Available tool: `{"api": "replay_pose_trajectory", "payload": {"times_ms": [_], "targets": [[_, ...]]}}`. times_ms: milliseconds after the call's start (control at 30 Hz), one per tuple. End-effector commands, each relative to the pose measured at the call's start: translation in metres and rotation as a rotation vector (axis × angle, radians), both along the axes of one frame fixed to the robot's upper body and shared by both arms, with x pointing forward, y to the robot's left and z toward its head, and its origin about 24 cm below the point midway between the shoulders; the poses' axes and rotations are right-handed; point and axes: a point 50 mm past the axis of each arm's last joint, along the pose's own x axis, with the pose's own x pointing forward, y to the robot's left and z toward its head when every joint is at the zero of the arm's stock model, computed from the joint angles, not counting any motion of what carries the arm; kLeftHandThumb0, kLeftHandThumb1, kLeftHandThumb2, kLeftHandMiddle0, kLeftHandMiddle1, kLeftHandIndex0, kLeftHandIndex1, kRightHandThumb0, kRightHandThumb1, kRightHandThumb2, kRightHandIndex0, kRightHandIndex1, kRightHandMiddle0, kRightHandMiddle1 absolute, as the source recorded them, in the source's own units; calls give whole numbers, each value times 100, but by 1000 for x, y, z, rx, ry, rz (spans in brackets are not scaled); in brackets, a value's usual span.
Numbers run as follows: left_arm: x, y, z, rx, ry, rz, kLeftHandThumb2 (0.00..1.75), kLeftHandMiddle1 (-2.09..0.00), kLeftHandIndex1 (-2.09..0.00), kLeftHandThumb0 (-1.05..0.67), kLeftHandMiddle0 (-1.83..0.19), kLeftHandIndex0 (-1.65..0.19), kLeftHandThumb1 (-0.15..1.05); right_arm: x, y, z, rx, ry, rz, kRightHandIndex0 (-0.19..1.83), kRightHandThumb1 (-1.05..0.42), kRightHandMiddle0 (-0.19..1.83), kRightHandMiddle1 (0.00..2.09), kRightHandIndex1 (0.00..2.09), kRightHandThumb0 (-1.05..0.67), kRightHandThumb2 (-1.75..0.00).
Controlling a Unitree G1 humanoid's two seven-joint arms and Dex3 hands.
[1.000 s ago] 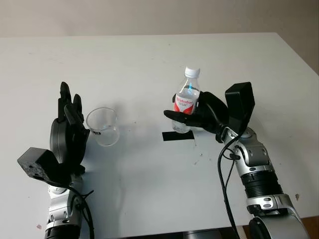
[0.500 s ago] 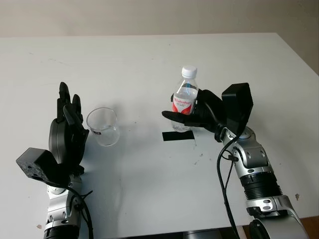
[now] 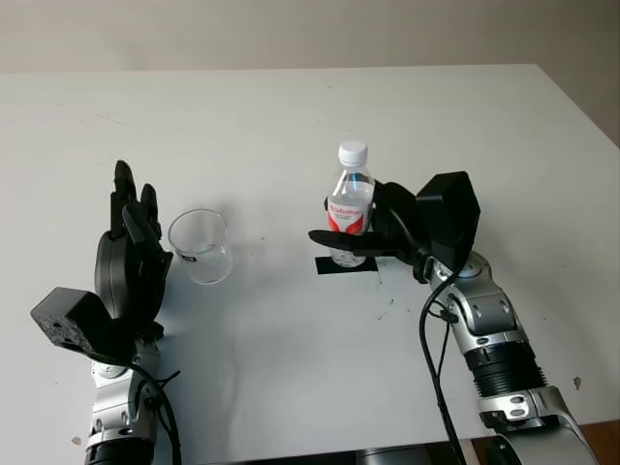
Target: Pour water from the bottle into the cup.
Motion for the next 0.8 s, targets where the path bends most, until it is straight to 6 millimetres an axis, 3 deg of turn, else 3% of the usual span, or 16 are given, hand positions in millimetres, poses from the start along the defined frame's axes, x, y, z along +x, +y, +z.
{"api": "replay_pose_trajectory", "payload": {"times_ms": [0, 67, 200, 267, 367, 533, 633, 733, 767], "targets": [[-3, 3, -1, 3, 1, 11, 79, -22, 0, -93, 19, 12, 105, -3, -6, -7, -22, 25, -8, 69, -105, 20, 209, 209, -48, -30], [-3, 4, 0, 1, 1, 11, 79, -22, 0, -93, 19, 12, 105, -5, -9, -13, -27, 42, -16, 56, -105, 13, 209, 209, -50, -29], [-3, 4, 0, 0, 1, 13, 79, -22, 0, -93, 19, 12, 105, -8, -16, -22, -16, 70, -28, 0, -105, -6, 209, 209, -54, -21], [-3, 4, 0, 3, 1, 10, 80, -22, 0, -93, 19, 12, 105, -10, -19, -27, -31, 79, -32, -15, -105, -16, 209, 209, -57, -16], [-3, 5, 0, 7, 0, 11, 81, -21, 0, -93, 19, 13, 105, -13, -25, -33, -68, 87, -35, -19, -105, -19, 204, 204, -60, -9], [-3, 7, 1, 9, 2, 8, 79, -24, 0, -93, 19, 12, 105, -18, -35, -41, -99, 96, -37, -19, -104, -19, 181, 169, -66, -5], [-3, 8, 0, 12, 3, 4, 79, -24, 0, -93, 19, 11, 105, -20, -38, -45, -104, 85, -44, -19, -103, -19, 173, 160, -67, -5], [-3, 8, 0, 10, 2, 4, 79, -23, 0, -93, 19, 11, 105, -23, -41, -47, -112, 48, -39, -19, -101, -8, 134, 144, -68, -5], [-3, 8, 1, 10, 2, 2, 79, -23, 0, -93, 19, 12, 105, -24, -42, -48, -118, 35, -35, -17, -99, -4, 114, 126, -70, -5]]}}
